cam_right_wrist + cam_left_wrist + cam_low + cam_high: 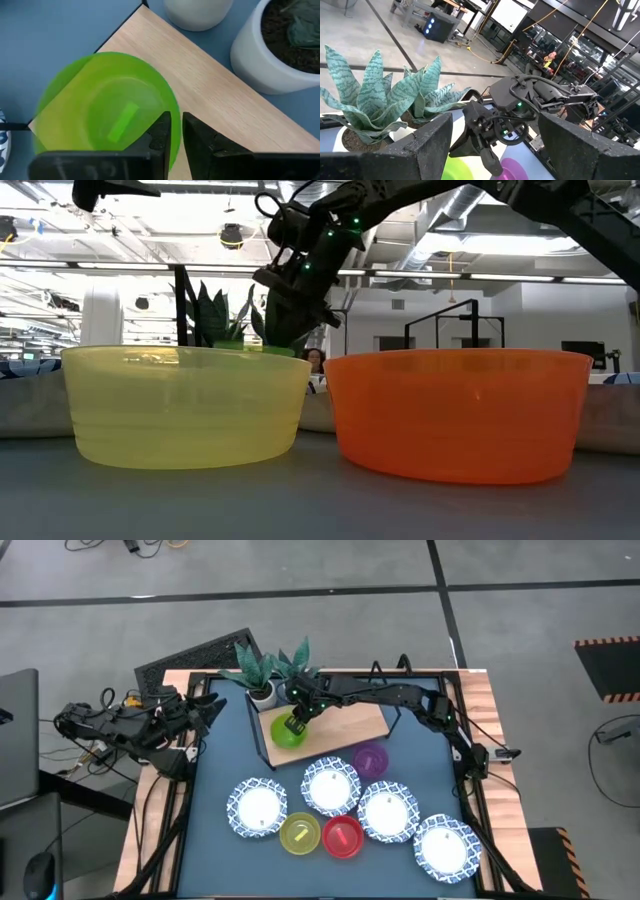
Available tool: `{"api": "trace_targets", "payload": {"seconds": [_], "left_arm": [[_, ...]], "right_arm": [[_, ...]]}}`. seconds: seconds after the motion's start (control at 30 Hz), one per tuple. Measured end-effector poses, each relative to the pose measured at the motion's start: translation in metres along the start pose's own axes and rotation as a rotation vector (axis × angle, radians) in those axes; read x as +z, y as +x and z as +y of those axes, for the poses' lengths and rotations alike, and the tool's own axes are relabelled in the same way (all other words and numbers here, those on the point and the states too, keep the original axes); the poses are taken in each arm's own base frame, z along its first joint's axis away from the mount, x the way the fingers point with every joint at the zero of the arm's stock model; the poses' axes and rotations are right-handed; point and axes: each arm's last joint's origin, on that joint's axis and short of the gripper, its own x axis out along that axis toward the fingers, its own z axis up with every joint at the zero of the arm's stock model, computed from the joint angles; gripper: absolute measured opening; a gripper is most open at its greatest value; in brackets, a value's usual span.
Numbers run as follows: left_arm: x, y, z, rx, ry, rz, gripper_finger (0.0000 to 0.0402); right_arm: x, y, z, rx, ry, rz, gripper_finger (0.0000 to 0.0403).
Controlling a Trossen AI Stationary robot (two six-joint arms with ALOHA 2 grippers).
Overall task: Place and stack bowls onto a shelf
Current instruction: Put the green bowl on the shelf, then stack the purple bowl on top of the green bowl on the shelf
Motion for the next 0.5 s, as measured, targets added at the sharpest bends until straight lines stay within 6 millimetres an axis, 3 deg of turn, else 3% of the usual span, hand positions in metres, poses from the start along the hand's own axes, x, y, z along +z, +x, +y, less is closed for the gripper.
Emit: {"api": "trace_targets", "payload": {"seconds": [0.23, 0.37, 0.5], "left_arm": [[0.0, 0.0, 0.0, -0.008, 0.0, 0.006, 0.0279], [0.0, 0.0, 0.0, -0.008, 0.001, 0.007, 0.0279], [0.0, 0.0, 0.0, -0.008, 0.0, 0.007, 0.0279]], "right_arm": [[0.001, -0.004, -0.002, 0.009, -0.052, 0.019, 0.0138], [0.01, -0.035, -0.002, 0.084, -0.04, 0.083, 0.0189], [-0.003, -0.068, 0.001, 0.009, -0.087, 0.271, 0.0214]]}}
